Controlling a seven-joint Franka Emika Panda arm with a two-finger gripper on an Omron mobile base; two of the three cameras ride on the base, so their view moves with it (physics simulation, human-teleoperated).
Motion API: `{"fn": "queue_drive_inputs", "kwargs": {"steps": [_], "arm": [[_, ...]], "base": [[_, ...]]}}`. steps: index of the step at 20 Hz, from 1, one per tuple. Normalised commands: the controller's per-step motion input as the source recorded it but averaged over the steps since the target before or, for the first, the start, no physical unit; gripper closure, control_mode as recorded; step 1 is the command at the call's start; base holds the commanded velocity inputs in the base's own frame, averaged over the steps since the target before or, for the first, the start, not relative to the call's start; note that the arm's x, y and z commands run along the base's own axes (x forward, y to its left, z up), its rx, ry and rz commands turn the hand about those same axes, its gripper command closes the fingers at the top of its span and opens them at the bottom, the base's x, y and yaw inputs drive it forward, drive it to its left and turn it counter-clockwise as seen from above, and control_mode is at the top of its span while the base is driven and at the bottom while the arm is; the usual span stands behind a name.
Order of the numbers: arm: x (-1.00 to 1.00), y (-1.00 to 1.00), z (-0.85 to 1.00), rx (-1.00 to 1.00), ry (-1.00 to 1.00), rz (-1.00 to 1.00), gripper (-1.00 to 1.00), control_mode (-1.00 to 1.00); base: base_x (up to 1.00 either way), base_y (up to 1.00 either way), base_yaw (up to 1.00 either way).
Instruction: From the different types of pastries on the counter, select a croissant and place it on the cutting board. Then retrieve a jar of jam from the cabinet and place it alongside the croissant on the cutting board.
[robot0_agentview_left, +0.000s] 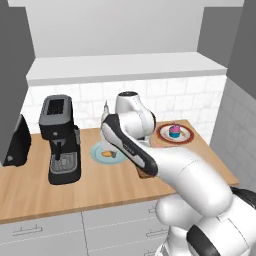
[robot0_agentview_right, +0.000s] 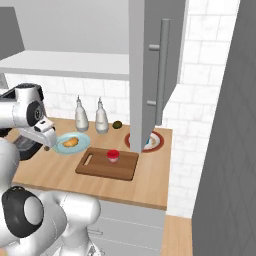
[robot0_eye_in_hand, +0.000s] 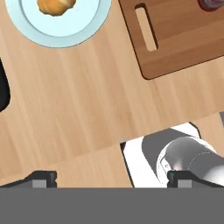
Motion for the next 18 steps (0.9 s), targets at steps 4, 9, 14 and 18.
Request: {"fn": "queue_drive_inputs", "kwargs": {"steps": [4,9,14,18], "arm": [[0.73,0.06,-0.17,0.0,-0.1,-0.01,-1.0,-1.0],[0.97,0.01,-0.22,0.0,-0.11,-0.02,-1.0,-1.0],[0.73,0.0,-0.13,0.0,-0.08,-0.02,-1.0,-1.0],[0.44,0.0,-0.11,0.0,-0.05,0.0,-1.0,-1.0]], "base": [[0.0,0.0,0.0],[0.0,0.0,0.0],[0.0,0.0,0.0],[0.0,0.0,0.0]]}}
